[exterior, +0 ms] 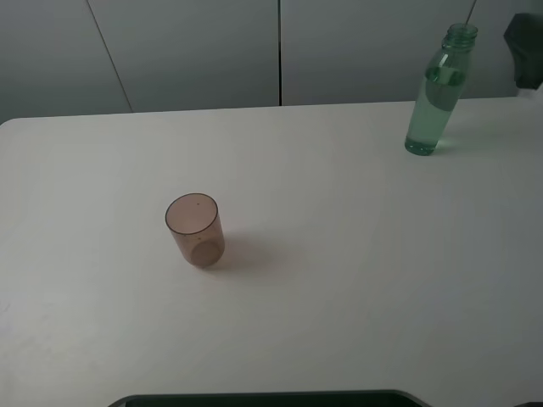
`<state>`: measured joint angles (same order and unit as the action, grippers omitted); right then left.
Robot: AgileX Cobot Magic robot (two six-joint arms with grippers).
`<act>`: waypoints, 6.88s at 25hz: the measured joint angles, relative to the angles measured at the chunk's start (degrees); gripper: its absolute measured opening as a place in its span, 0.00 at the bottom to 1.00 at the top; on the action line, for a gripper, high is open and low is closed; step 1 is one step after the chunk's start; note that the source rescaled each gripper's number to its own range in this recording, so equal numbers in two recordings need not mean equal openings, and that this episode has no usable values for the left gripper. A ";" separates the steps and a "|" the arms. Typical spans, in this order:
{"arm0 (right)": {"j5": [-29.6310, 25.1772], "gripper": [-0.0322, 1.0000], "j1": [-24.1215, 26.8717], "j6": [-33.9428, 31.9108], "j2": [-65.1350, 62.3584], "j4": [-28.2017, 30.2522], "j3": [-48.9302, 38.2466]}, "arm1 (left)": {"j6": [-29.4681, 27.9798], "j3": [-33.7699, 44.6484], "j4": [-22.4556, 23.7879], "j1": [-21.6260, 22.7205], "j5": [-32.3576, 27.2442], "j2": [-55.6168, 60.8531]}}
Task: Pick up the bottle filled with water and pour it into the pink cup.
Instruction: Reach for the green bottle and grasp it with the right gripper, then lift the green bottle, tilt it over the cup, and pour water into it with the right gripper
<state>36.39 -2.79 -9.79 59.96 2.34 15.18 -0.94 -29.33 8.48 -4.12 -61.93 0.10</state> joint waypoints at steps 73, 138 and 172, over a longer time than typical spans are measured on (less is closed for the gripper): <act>13.03 0.03 -2.34 18.21 62.51 -18.52 37.04 | -0.28 0.00 0.00 0.00 0.00 0.00; -1.72 0.03 -46.86 56.20 29.75 -30.78 14.04 | -0.28 0.00 0.00 0.00 0.00 0.00; 0.50 0.03 -50.80 92.86 40.67 -45.06 19.01 | 0.06 0.00 0.00 0.00 0.00 0.00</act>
<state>36.88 -53.59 83.07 100.63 -42.72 34.18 -0.87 -29.33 8.48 -4.12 -61.93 0.10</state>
